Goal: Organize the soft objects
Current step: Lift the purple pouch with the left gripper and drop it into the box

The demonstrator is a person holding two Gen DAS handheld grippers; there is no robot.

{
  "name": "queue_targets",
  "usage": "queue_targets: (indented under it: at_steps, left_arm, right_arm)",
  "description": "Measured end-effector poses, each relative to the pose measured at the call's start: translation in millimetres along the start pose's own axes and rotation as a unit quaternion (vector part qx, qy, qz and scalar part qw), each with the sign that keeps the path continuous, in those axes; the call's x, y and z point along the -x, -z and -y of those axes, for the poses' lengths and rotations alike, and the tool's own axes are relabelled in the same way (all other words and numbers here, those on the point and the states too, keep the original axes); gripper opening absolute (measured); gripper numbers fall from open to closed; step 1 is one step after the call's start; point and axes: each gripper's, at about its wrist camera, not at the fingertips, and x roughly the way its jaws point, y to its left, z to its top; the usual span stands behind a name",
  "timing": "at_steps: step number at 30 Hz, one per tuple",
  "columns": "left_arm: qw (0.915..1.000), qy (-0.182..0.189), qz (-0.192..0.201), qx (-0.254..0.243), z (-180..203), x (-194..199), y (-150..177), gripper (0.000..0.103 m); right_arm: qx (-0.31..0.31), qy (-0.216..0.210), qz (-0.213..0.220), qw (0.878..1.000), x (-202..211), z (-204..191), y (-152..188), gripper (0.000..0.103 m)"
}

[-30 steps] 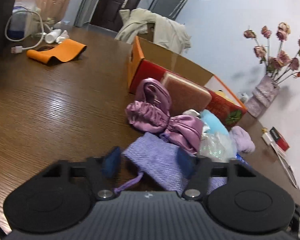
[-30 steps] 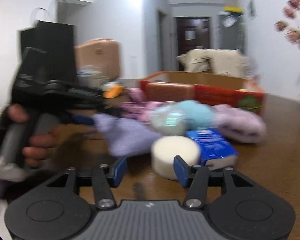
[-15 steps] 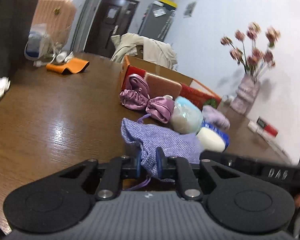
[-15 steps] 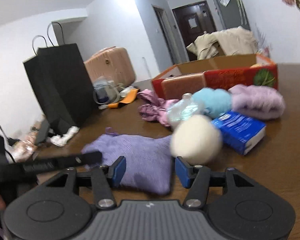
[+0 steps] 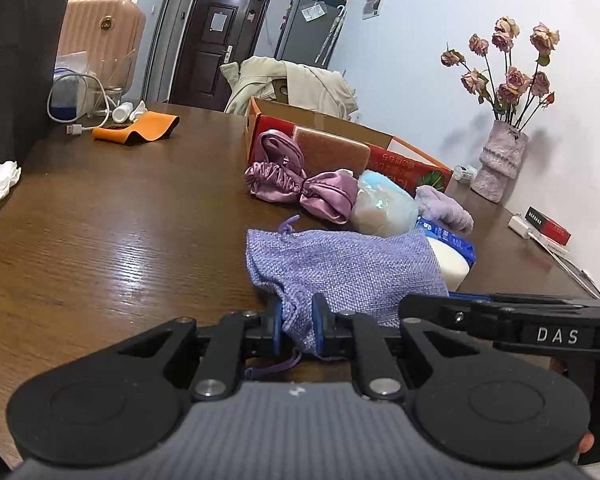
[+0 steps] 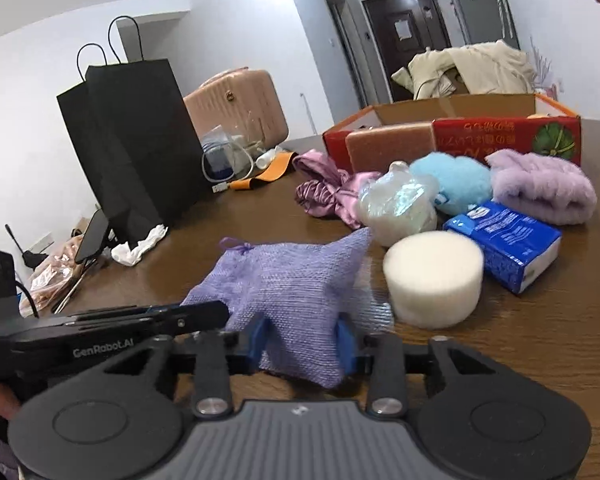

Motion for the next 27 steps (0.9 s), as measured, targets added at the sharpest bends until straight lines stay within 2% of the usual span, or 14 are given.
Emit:
queue_targets:
  at_steps: [2,7,11,15,19,21,23,26,27]
  left_arm:
    - [1.0,0.008,0.001,0.001,2,1,-4,0.013]
    - [0.9973,0.034,0.05,-0.042,24,4,-46,0.01]
    - [0.9938,0.044,0.072,-0.073,42,-19,-106,0.01]
    - [0.9912,0.047,0.085,-0.091,58,-70,-169,0.01]
    - [0.9966,0.015,0.059,-0.055,47,-147,-214,0.01]
    - [0.998,-0.002,0.028,-0.057,40,-183,-224,0.01]
    - [0.9974,-0.027,0.003,-0.067,34,-213,-233,0.01]
    - [0.9982,-0.025,-0.013,-0.053,21,-229,-230,0.012]
    - [0.9972,-0.031,-0.023,-0.064,19,-231,-225,0.014]
  right_arm:
    - [0.001,0.002,0.009,1.0,4,0,-2,0.02]
    - [0.042,0.001,0.054,0.998,24,-3,-27,0.018]
    - [0.065,0.001,0.098,0.993,33,13,-83,0.017]
    - [0.068,0.015,0.12,0.99,8,49,-155,0.017]
    - [0.024,0.015,0.089,0.996,-54,98,-212,0.017]
    - [0.004,0.022,0.069,0.997,-92,120,-230,0.017]
    - [-0.005,0.027,0.039,0.999,-129,132,-239,0.017]
    - [-0.015,0.03,-0.003,0.999,-170,145,-236,0.018]
    - [-0.009,0.029,-0.018,0.999,-179,145,-232,0.018]
